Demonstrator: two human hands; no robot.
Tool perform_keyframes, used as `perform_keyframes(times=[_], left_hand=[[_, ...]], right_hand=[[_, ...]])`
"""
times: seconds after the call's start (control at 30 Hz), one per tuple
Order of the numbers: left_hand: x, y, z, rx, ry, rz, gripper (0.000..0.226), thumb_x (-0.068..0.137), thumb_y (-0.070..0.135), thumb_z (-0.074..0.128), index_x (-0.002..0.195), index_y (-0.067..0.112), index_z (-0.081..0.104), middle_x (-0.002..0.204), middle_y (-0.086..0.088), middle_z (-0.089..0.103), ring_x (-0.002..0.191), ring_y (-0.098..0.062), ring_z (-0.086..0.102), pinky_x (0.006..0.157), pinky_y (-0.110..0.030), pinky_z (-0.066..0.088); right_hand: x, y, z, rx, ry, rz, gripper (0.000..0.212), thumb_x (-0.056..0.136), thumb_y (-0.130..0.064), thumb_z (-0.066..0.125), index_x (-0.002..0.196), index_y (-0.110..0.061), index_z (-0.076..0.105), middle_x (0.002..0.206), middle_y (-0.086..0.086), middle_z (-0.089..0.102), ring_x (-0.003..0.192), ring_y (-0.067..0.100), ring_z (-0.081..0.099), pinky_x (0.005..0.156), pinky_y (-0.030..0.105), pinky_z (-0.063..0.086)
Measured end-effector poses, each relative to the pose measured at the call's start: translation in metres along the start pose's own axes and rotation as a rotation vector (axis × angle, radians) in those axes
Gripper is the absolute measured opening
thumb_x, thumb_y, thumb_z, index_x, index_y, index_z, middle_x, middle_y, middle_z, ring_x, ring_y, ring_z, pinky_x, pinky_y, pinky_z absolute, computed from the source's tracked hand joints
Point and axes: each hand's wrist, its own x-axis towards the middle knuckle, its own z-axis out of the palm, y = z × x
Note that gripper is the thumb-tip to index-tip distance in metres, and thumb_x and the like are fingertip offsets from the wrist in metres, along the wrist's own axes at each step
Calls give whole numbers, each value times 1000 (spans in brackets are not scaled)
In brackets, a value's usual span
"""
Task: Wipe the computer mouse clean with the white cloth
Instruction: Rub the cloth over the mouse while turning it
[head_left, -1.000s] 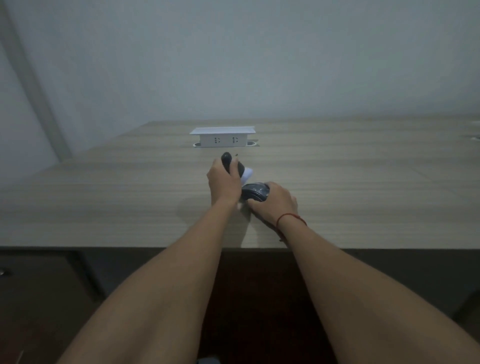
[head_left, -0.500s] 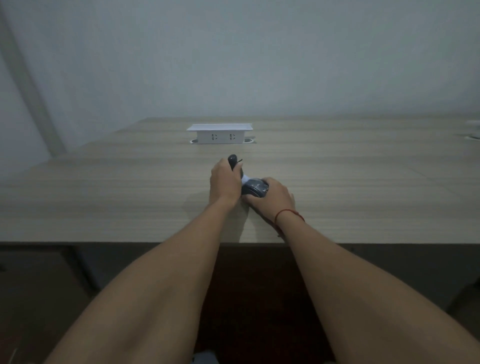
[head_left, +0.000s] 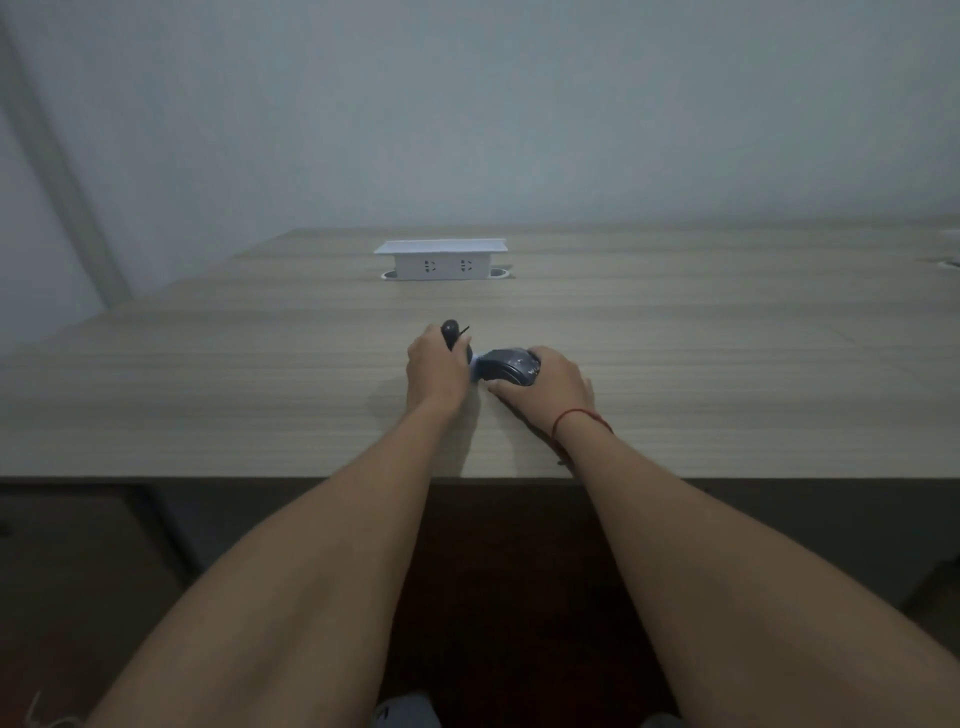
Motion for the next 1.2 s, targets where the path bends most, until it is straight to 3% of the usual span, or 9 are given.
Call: perform_keyframes(times=[0.17, 0.3, 0.43, 0.6, 0.8, 0.93, 1.0, 1.07, 1.2], left_hand=[[2, 15, 3, -67, -6, 76, 23, 96, 22, 56, 104, 1, 62, 97, -6, 58, 87, -16, 53, 77, -26, 44], [5, 8, 2, 23, -28, 7, 25, 96, 23, 56, 104, 0, 62, 104, -14, 63, 92, -24, 59, 80, -34, 48], [2, 18, 0, -57, -60, 113, 28, 94, 26, 58, 98, -1, 64, 96, -15, 64, 86, -24, 58, 74, -30, 46], [3, 10, -5, 4, -70, 72, 27, 94, 26, 59, 103, 1, 64, 103, -15, 66, 94, -27, 63, 83, -36, 53], [-4, 18, -2, -33, -94, 110, 28, 94, 26, 59, 101, 0, 64, 97, -11, 64, 87, -22, 60, 75, -31, 48], [2, 19, -2, -41, -53, 119, 30, 92, 27, 61, 96, -2, 66, 95, -16, 66, 88, -29, 62, 78, -36, 52], [-3, 26, 1, -55, -66, 180, 28, 92, 26, 62, 92, -1, 65, 87, -12, 63, 81, -24, 58, 71, -30, 45], [-6, 25, 5, -26, -76, 183, 25, 93, 25, 60, 96, 0, 65, 93, -10, 63, 84, -21, 57, 72, -27, 44], [6, 19, -1, 4, -73, 144, 32, 92, 28, 61, 97, -4, 66, 98, -21, 68, 92, -34, 64, 82, -40, 54]], right_hand=[[0, 0, 0, 4, 0, 5, 53, 67, -54, 75, 109, -27, 58, 98, -4, 66, 92, 20, 62, 92, 43, 51], [-1, -2, 1, -10, 11, 12, 60, 68, -55, 75, 116, -25, 57, 104, -2, 67, 96, 21, 62, 92, 43, 52], [0, -3, 0, -17, 31, 23, 52, 64, -59, 75, 102, -27, 61, 91, -3, 68, 85, 20, 65, 85, 43, 54], [-6, -5, -1, 2, 32, 25, 53, 65, -56, 76, 107, -27, 61, 96, -2, 68, 90, 21, 64, 89, 43, 53], [-6, -6, -1, -18, 43, 28, 52, 66, -55, 76, 105, -24, 61, 94, -1, 68, 88, 21, 63, 86, 43, 54], [-8, -7, -6, -30, 40, 31, 53, 66, -56, 76, 105, -23, 62, 95, 0, 68, 89, 22, 63, 87, 42, 53], [-7, -7, -7, -42, 38, 39, 50, 67, -55, 76, 102, -22, 62, 95, 1, 69, 89, 22, 64, 87, 42, 53], [-8, -9, -6, -40, 45, 39, 51, 68, -54, 75, 105, -22, 62, 98, 1, 69, 91, 23, 63, 87, 43, 53], [-11, -9, -7, -30, 39, 37, 56, 67, -55, 75, 109, -22, 61, 99, 1, 68, 91, 23, 63, 88, 43, 53]])
